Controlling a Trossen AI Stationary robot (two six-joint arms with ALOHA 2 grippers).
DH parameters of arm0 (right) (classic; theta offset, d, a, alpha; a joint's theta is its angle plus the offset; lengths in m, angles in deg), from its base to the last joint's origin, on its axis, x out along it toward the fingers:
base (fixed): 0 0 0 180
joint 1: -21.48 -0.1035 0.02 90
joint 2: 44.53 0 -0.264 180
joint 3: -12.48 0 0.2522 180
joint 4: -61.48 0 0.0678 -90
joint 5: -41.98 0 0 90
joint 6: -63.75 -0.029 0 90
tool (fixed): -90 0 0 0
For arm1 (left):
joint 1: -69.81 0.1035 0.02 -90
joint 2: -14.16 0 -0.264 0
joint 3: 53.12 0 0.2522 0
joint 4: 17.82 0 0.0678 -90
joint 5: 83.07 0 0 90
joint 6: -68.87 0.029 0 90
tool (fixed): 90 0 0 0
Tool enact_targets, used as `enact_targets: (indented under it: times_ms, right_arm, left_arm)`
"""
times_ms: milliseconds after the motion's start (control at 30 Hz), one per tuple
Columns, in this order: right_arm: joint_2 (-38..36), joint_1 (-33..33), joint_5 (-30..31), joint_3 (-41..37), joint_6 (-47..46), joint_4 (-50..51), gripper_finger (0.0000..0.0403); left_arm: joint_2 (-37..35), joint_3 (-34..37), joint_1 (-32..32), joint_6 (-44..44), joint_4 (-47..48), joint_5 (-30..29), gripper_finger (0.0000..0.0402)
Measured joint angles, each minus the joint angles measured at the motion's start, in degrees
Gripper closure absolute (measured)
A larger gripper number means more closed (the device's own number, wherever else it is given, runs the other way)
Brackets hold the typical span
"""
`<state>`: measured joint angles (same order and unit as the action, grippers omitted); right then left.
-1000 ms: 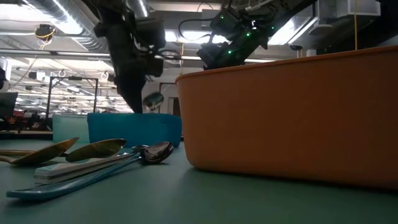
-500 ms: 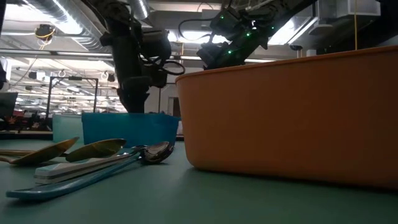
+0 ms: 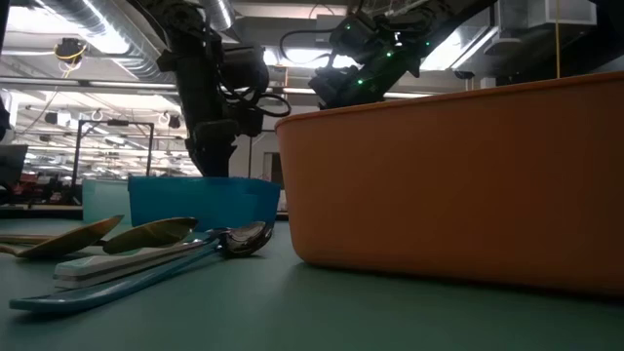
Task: Sort silverware by color (type)
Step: Put the blue spoon into the transparent green bin
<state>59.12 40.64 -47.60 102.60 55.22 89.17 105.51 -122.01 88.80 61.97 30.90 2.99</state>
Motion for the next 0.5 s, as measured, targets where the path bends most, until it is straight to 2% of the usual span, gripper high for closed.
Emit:
enact_targets:
  times_ms: [500]
  right_arm:
    - [0.0,0.0,0.5,0.0,-1.8,0.1,0.038]
  left_arm:
    - [0.0,0.0,0.0,0.0,0.0,0.2,0.0342]
